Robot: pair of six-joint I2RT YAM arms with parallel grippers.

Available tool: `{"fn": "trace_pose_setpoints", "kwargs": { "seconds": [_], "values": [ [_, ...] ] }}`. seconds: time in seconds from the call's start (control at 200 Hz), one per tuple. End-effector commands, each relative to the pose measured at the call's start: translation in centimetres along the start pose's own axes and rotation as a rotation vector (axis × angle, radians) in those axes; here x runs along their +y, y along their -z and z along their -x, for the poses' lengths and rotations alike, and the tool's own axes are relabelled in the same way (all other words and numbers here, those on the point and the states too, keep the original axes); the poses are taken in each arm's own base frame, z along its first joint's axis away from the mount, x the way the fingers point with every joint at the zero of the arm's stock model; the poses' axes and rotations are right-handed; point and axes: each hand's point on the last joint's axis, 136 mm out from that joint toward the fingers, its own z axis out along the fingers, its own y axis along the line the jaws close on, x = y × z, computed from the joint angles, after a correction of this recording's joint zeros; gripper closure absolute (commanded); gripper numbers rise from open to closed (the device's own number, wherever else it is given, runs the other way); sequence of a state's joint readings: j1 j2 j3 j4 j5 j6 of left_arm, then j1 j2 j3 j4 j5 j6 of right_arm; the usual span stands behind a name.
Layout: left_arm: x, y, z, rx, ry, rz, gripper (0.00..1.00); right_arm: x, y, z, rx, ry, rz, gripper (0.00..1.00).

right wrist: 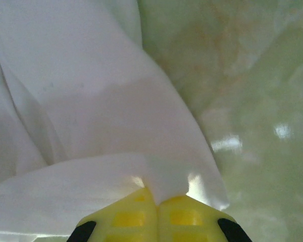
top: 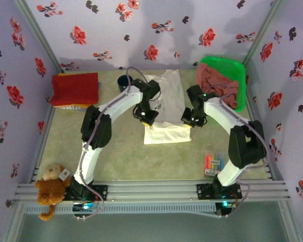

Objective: Fold and stack the t-shirts

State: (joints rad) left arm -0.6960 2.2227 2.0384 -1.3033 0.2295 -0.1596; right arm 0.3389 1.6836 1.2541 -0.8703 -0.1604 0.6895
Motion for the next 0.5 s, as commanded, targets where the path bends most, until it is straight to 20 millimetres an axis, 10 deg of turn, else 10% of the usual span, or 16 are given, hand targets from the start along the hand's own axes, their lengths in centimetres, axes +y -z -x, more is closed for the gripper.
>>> {"fn": "trace_pose_setpoints", "kwargs": {
  "seconds": [0.0,0.495],
  "values": [
    [0.5,-0.1,0.0,0.055,-0.033,-0.015,1.0,1.0,-0.2,2.0,-0.016,0.021,0.024,1.0],
    [4.3,-0.4,4.4,-0.031,0.002,-0.012,1.0,2.1,-1.5,7.1,-0.049,-0.001,0.011,1.0]
  ]
}}
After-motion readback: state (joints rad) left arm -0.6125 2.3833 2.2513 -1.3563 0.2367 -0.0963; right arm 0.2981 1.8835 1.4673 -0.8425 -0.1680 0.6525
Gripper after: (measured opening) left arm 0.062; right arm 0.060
